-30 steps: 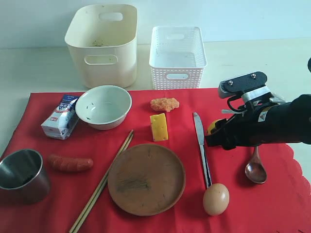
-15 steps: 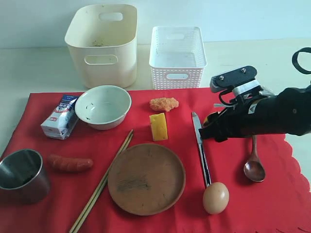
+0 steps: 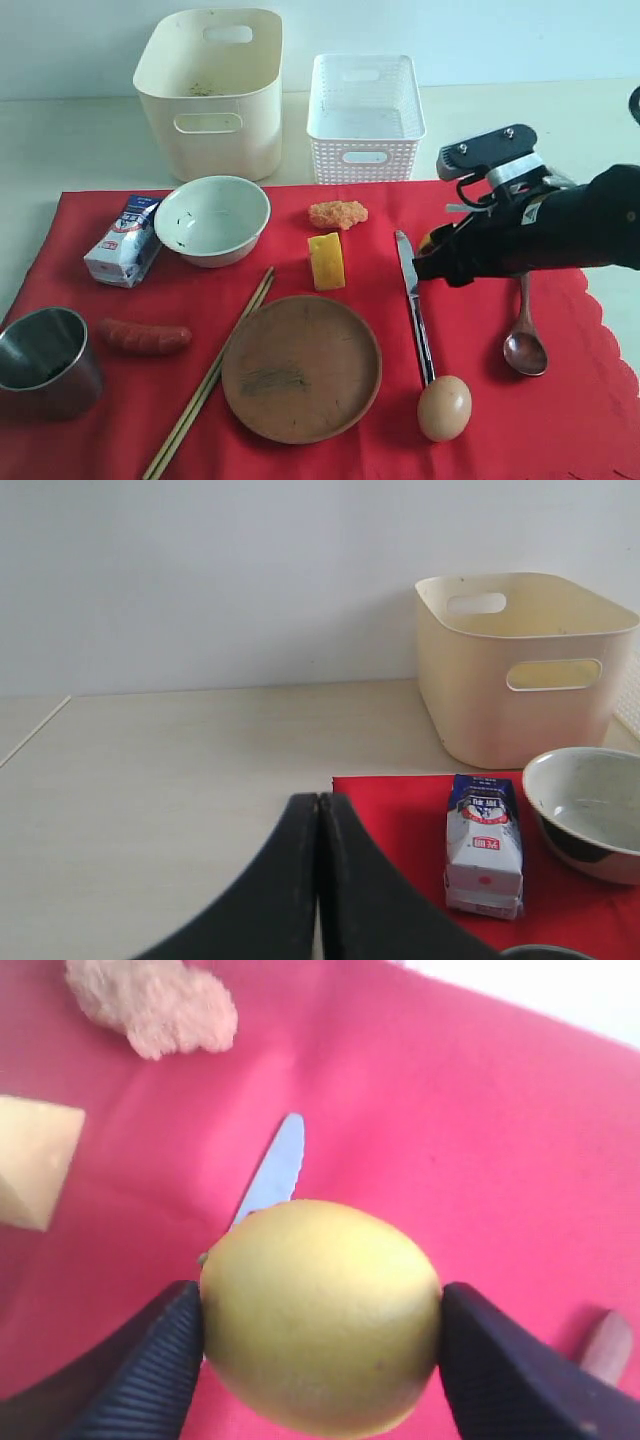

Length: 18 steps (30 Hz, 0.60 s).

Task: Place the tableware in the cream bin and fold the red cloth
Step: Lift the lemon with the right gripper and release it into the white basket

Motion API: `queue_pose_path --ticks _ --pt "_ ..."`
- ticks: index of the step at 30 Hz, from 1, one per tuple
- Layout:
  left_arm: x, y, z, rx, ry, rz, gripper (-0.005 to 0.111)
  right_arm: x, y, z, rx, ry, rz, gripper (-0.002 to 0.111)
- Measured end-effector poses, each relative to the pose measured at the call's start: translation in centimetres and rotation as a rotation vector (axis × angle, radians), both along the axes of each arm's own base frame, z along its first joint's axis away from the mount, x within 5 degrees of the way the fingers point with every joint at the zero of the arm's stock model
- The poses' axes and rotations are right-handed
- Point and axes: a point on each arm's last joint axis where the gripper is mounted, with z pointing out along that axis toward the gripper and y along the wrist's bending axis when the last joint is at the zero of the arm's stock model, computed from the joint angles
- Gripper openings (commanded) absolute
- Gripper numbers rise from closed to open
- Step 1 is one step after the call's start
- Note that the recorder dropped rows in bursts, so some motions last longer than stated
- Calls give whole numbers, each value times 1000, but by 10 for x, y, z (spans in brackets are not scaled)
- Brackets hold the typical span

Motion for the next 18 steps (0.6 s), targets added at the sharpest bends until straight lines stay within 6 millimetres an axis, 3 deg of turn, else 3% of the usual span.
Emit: queue_pose_path --ticks 9,18 --pt "0 0 0 0 0 0 1 -6 -3 54 83 -176 -3 0" --pt "0 0 0 0 0 0 1 14 6 96 149 -306 -8 0"
